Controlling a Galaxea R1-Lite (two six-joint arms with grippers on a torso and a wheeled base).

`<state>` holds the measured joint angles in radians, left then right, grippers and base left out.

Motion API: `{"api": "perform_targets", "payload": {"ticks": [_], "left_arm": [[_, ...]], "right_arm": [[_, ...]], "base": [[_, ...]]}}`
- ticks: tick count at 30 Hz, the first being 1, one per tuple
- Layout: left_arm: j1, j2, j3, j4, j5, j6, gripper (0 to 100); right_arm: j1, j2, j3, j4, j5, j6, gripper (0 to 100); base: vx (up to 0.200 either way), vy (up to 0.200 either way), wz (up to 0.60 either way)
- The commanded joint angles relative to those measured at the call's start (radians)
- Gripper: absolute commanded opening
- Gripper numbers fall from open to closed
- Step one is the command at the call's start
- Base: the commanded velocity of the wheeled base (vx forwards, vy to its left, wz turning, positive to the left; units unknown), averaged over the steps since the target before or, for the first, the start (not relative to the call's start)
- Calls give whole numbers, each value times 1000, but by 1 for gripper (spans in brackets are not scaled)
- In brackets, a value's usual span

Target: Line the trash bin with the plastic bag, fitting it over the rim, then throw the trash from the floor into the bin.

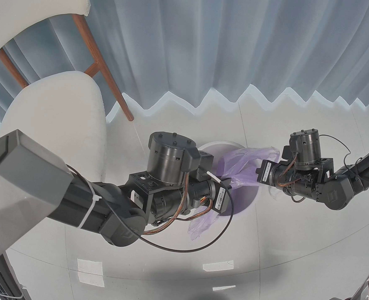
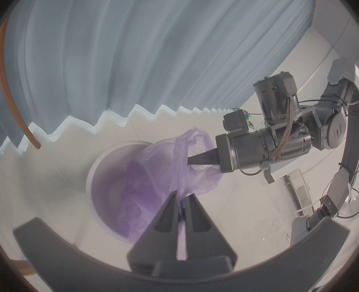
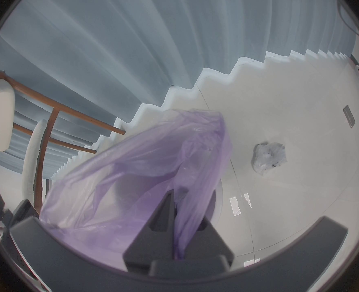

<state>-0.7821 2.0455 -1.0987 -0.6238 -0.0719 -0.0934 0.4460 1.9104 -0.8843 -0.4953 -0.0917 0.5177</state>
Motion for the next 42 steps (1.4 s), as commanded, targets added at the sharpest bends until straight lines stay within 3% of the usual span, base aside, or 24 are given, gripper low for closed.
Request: {"api": "perform_targets", "payload": {"ticks": [1, 10, 17, 24, 32, 37, 42], "left_arm": [[-5, -8, 34, -4, 0, 0, 100], [1, -151, 207, 7, -2, -66, 100], [106, -251, 329, -4, -12, -69, 100], [192, -245, 339, -7, -58, -71, 100], [185, -73, 349, -220, -138, -66, 100], [188, -57, 448, -310, -250, -57, 100], [211, -54, 516, -381, -252, -51, 100]], "right_arm": [[0, 6, -18, -2, 0, -1, 0], [-33, -53, 45, -8, 41, 1, 0], [-41, -90, 145, -103, 148, -22, 0], [-39, -91, 174, -154, 164, -51, 0], [-41, -110, 179, -152, 161, -50, 0], [-50, -100, 177, -154, 161, -48, 0], [-55, -91, 172, -154, 161, -47, 0]], "base": [[0, 0, 0], [0, 0, 0], [0, 0, 0], [0, 0, 0], [0, 0, 0], [0, 0, 0], [0, 0, 0]]}}
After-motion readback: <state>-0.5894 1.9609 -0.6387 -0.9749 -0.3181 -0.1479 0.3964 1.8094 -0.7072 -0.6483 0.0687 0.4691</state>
